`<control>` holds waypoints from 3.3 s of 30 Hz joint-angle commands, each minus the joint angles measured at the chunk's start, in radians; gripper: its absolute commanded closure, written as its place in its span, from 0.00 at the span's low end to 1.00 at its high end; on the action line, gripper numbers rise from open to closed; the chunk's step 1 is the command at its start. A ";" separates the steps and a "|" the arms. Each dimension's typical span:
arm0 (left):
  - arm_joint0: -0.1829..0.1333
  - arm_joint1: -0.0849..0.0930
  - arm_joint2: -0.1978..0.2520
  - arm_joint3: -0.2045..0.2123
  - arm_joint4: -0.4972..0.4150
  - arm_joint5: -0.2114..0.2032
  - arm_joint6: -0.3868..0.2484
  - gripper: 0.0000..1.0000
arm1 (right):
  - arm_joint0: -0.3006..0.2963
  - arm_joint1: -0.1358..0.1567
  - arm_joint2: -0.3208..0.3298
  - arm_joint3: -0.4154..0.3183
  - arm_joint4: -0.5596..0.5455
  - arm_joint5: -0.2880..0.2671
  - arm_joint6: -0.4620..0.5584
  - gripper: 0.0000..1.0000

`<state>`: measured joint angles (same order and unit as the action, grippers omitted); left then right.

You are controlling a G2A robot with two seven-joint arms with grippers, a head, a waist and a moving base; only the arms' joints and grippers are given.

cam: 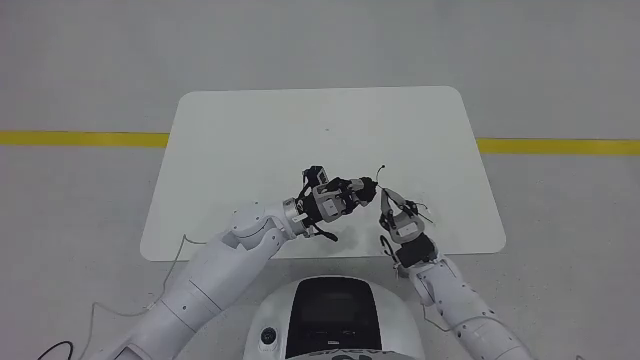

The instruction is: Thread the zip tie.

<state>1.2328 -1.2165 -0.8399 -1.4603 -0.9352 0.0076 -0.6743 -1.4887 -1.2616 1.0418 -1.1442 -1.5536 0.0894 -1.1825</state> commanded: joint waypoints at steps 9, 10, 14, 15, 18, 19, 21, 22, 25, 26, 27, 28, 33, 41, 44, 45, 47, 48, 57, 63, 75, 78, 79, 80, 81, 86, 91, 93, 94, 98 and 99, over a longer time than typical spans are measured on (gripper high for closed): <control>0.000 0.000 0.000 0.000 0.000 0.000 0.000 1.00 | -0.012 0.002 0.021 -0.009 -0.007 0.000 0.002 1.00; 0.000 0.000 0.000 0.000 0.000 0.000 0.000 1.00 | -0.013 0.002 0.023 -0.010 -0.007 0.000 0.003 1.00; 0.000 0.000 0.000 0.000 0.000 0.000 0.000 1.00 | -0.017 0.002 0.030 -0.016 -0.012 0.000 0.006 1.00; 0.000 0.000 0.000 0.000 0.000 0.000 0.000 1.00 | -0.018 0.002 0.031 -0.016 -0.013 0.000 0.008 1.00; 0.000 0.000 0.000 0.000 0.000 0.000 0.000 1.00 | -0.020 0.002 0.035 -0.016 -0.015 0.001 0.010 1.00; 0.000 0.000 0.000 0.000 0.000 0.000 0.000 1.00 | -0.020 0.002 0.036 -0.014 -0.015 0.001 0.011 1.00; 0.000 0.000 0.000 0.000 0.000 0.000 0.000 1.00 | -0.020 0.001 0.038 -0.012 -0.014 0.001 0.011 1.00; 0.000 0.000 0.000 0.000 0.000 0.000 0.000 1.00 | -0.021 0.001 0.039 -0.012 -0.015 0.001 0.010 1.00; 0.000 0.000 0.000 0.000 0.000 0.000 0.000 1.00 | -0.021 0.000 0.042 -0.009 -0.016 0.001 0.010 1.00; 0.000 0.000 0.000 0.000 0.000 0.000 0.000 1.00 | -0.021 0.000 0.042 -0.008 -0.016 0.001 0.010 1.00; 0.000 0.000 0.000 0.000 0.000 0.000 0.000 1.00 | -0.021 0.000 0.043 -0.007 -0.016 0.002 0.010 1.00; 0.000 0.000 0.000 0.000 0.000 0.000 0.000 1.00 | -0.022 0.000 0.044 -0.006 -0.016 0.003 0.010 1.00; 0.000 0.000 0.000 0.000 0.000 0.000 0.000 1.00 | -0.021 -0.001 0.047 -0.002 -0.016 0.003 0.011 1.00; 0.000 0.000 0.000 0.000 0.000 0.000 0.000 1.00 | -0.019 -0.002 0.049 0.003 -0.016 0.003 0.012 1.00; 0.000 0.000 0.000 0.000 0.000 0.000 0.000 1.00 | -0.019 -0.003 0.050 0.005 -0.016 0.003 0.012 1.00; 0.000 0.000 0.000 0.000 0.000 0.000 0.000 1.00 | -0.019 -0.003 0.051 0.005 -0.016 0.003 0.011 1.00; 0.000 0.000 0.000 0.000 0.000 0.000 0.000 1.00 | -0.020 -0.003 0.052 0.006 -0.016 0.003 0.010 1.00; 0.000 0.000 0.000 0.000 0.000 0.000 0.000 1.00 | -0.020 -0.003 0.053 0.007 -0.016 0.003 0.009 1.00; 0.000 0.000 0.000 0.000 0.000 0.000 0.000 1.00 | -0.023 -0.003 0.059 0.008 -0.016 0.003 0.006 1.00; 0.000 0.000 0.000 0.000 0.000 0.000 0.000 1.00 | -0.025 -0.003 0.064 0.010 -0.016 0.001 0.003 1.00; 0.000 0.000 0.000 0.000 0.000 0.000 0.000 1.00 | -0.030 -0.002 0.074 0.010 -0.016 -0.005 0.002 1.00; 0.000 0.000 0.000 0.000 0.000 0.000 0.000 1.00 | -0.031 -0.003 0.076 0.009 -0.016 -0.005 0.003 1.00; 0.000 0.000 0.000 0.000 0.000 0.000 0.000 1.00 | -0.031 -0.003 0.076 0.008 -0.016 -0.005 0.003 1.00; 0.000 0.000 0.000 0.000 0.000 0.000 0.000 1.00 | -0.031 -0.003 0.076 0.008 -0.016 -0.005 0.003 1.00; 0.000 0.000 0.000 0.000 0.000 0.000 0.000 1.00 | -0.031 -0.003 0.076 0.008 -0.016 -0.005 0.004 1.00; 0.000 0.000 0.000 0.000 0.000 0.000 0.000 1.00 | -0.031 -0.003 0.079 0.009 -0.016 -0.005 0.004 1.00; 0.000 0.000 0.000 0.000 0.000 0.000 0.000 1.00 | -0.032 -0.004 0.083 0.009 -0.016 -0.006 0.004 1.00; 0.000 0.000 0.000 0.000 0.000 0.000 0.000 1.00 | -0.033 -0.004 0.084 0.010 -0.016 -0.006 0.004 1.00; 0.000 0.000 0.000 0.000 0.000 0.000 0.000 1.00 | -0.033 -0.004 0.085 0.010 -0.016 -0.006 0.004 1.00; 0.000 0.000 0.000 0.000 0.000 0.000 0.000 1.00 | -0.034 -0.004 0.088 0.009 -0.016 -0.007 0.006 1.00; 0.000 0.000 0.000 0.000 0.000 0.000 0.000 1.00 | -0.034 -0.004 0.089 0.009 -0.016 -0.007 0.006 1.00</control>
<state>1.2328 -1.2165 -0.8399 -1.4603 -0.9352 0.0076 -0.6742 -1.5225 -1.2655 1.1302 -1.1346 -1.5700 0.0825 -1.1768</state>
